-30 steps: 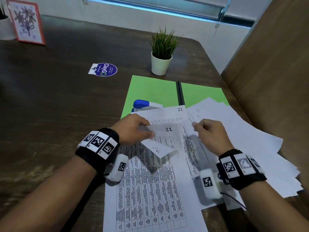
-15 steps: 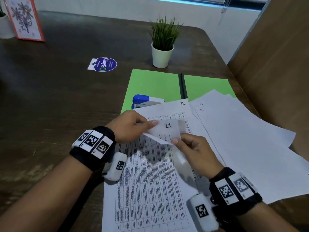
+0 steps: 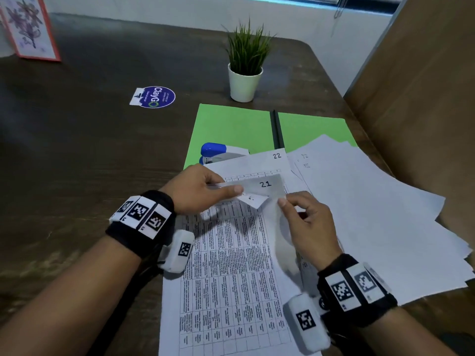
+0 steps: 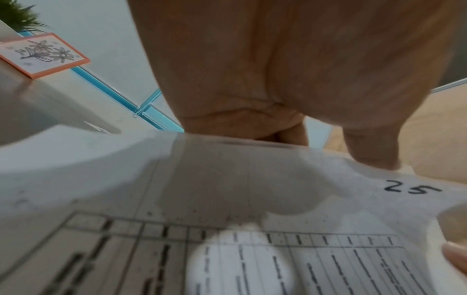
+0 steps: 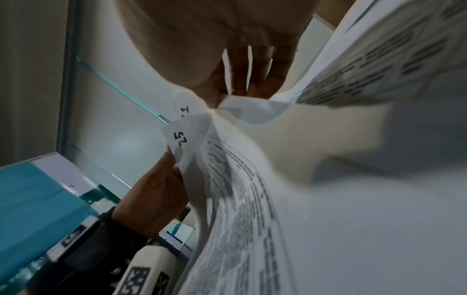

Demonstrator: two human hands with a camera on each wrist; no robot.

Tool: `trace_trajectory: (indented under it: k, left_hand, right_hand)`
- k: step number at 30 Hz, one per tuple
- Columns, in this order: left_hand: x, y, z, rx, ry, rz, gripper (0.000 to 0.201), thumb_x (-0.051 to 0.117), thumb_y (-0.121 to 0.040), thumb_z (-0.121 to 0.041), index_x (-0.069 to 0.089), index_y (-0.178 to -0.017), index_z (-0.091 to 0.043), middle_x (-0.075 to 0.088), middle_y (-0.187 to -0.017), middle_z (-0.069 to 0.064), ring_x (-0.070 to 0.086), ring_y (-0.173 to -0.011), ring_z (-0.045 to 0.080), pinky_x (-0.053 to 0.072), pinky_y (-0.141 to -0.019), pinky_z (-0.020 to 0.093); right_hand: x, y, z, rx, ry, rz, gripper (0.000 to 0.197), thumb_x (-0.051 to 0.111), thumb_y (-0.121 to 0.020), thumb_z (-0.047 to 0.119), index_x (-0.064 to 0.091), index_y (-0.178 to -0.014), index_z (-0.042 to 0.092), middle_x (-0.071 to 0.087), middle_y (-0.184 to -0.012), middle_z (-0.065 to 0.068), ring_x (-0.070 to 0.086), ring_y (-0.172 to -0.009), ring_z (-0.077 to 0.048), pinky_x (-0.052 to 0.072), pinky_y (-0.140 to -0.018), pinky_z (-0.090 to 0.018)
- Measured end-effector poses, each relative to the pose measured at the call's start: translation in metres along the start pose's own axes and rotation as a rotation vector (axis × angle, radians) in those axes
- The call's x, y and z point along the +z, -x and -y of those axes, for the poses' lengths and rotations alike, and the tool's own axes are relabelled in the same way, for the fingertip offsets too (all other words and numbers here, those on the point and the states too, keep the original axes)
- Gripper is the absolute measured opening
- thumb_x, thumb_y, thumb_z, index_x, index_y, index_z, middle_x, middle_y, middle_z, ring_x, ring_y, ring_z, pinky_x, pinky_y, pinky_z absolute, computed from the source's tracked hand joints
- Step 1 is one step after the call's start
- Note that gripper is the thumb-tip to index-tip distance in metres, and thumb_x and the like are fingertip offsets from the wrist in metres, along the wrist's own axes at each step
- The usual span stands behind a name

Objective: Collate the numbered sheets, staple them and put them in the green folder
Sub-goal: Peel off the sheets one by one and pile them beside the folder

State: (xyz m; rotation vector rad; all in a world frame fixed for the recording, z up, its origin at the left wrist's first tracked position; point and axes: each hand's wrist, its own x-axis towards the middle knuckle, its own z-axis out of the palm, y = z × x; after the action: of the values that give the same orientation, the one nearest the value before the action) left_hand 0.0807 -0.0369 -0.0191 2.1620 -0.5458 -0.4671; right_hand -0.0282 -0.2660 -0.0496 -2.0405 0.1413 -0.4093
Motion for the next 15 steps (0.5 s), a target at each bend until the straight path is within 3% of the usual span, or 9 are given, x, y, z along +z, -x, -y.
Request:
trace_trajectory:
  k: [3,5,7,9,13,15]
  left_hand:
    - [-0.001,0.000,0.003,-0.013,-0.047,0.010,0.059,0.068,-0.070,-0.076,0.078,-0.078,-0.019,0.075,-0.073,0.009,0.071,-0.070,0.030,0.058,-0.066,0.043]
    - [-0.003,0.000,0.004,-0.021,-0.063,-0.007,0.057,0.065,-0.068,-0.076,0.077,-0.072,-0.020,0.072,-0.070,0.009,0.066,-0.064,0.026,0.052,-0.061,0.037]
    - [-0.006,0.001,0.001,-0.021,-0.071,-0.026,0.044,0.071,-0.076,-0.065,0.073,-0.060,-0.024,0.061,-0.055,0.001,0.054,-0.052,0.014,0.041,-0.057,0.029]
    - [-0.008,0.001,0.001,-0.022,-0.094,-0.028,0.040,0.075,-0.081,-0.053,0.069,-0.052,-0.026,0.054,-0.048,-0.007,0.048,-0.047,0.006,0.038,-0.055,0.025]
    - [-0.013,-0.001,0.004,-0.057,-0.118,-0.036,0.034,0.077,-0.080,-0.047,0.075,-0.068,-0.015,0.065,-0.064,0.007,0.056,-0.058,0.014,0.042,-0.058,0.028]
    - [-0.014,-0.001,0.006,-0.064,-0.138,-0.035,0.035,0.077,-0.080,-0.048,0.075,-0.070,-0.014,0.066,-0.065,0.006,0.057,-0.059,0.014,0.043,-0.057,0.027]
  right_hand:
    - [-0.002,0.003,0.002,-0.013,0.020,-0.096,0.020,0.056,-0.099,0.019,0.063,-0.080,0.023,0.064,-0.084,0.007,0.057,-0.076,-0.003,0.041,-0.059,-0.013]
    - [-0.005,0.006,0.007,-0.007,0.005,-0.109,0.022,0.055,-0.100,0.020,0.061,-0.078,0.021,0.062,-0.076,0.006,0.053,-0.069,-0.001,0.040,-0.057,-0.013]
    - [-0.009,0.009,0.009,0.032,0.003,-0.022,0.025,0.060,-0.097,0.024,0.060,-0.072,0.020,0.062,-0.070,0.008,0.053,-0.065,-0.002,0.040,-0.055,-0.014]
    - [-0.013,0.012,0.010,0.046,0.060,0.067,0.036,0.063,-0.095,0.025,0.052,-0.061,0.021,0.053,-0.058,0.012,0.044,-0.053,-0.005,0.035,-0.051,-0.016]
    - [-0.027,0.011,0.012,-0.005,0.060,-0.123,0.032,0.058,-0.098,0.025,0.055,-0.068,0.014,0.053,-0.058,0.004,0.041,-0.053,-0.009,0.035,-0.050,-0.019]
    - [-0.034,0.009,0.012,0.017,0.055,-0.025,0.027,0.058,-0.097,0.028,0.058,-0.072,0.018,0.058,-0.062,0.011,0.047,-0.056,-0.005,0.039,-0.052,-0.018]
